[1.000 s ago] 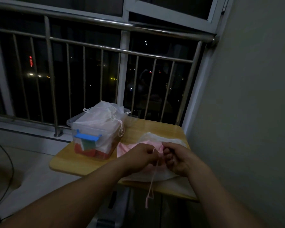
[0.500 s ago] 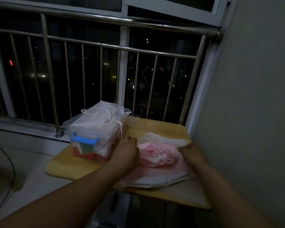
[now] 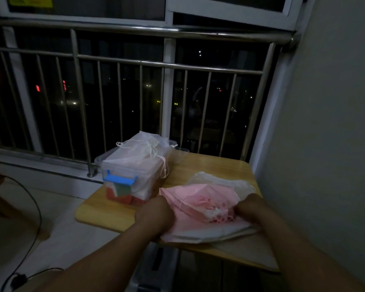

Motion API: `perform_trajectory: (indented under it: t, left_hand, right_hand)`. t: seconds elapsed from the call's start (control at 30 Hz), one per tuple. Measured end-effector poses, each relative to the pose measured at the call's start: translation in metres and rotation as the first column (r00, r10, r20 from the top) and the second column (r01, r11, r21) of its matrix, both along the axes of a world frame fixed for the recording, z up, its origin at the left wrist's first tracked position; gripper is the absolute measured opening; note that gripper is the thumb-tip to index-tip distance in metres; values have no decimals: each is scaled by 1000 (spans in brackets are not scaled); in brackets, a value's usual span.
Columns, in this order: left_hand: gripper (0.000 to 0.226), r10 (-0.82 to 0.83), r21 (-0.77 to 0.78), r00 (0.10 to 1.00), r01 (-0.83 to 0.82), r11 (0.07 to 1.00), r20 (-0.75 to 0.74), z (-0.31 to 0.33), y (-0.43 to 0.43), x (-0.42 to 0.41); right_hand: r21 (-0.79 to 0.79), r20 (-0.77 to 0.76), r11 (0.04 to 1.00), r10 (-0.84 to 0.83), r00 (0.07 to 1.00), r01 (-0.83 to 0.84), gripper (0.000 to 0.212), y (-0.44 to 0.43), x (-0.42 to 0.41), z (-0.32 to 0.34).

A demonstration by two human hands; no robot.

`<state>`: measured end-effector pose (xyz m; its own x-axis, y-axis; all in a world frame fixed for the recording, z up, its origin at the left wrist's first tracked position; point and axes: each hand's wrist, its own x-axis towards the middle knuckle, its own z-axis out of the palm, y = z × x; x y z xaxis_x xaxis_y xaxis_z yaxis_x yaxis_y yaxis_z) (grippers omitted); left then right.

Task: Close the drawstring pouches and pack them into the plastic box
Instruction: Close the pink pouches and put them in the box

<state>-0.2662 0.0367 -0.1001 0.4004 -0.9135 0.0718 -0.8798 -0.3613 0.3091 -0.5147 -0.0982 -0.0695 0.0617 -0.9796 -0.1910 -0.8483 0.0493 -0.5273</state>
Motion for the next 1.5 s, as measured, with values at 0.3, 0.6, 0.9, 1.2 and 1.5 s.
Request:
perform_trajectory:
  t: [0.3,0.6,0.9,1.2,1.5]
  left_hand:
    - [2,-155,-499,956,11,867,-249,46,4,-24]
    - [41,-131,-691,936,-142,708,-327,109,18,20]
    - [44,283,-614,939,-109,782,194,136,26,136]
    - [107,-192,124,958,169,978,210,115,-56,168]
    - [85,-331,470,820,86,878,468,106,-75,167]
  right_hand:
    - [-296,212,953,-6,977,70,5,-7,-21,49]
    - [-442,66,887,176,982,-129,4,-55,82,148]
    - [-426,-64,799,440,896,-424,10,-112,284,165]
    - [-577,-117,674,491,863,-462,29,-102,309,124]
    - [-6,-316,692,684,658,-722,58,-76,340,75]
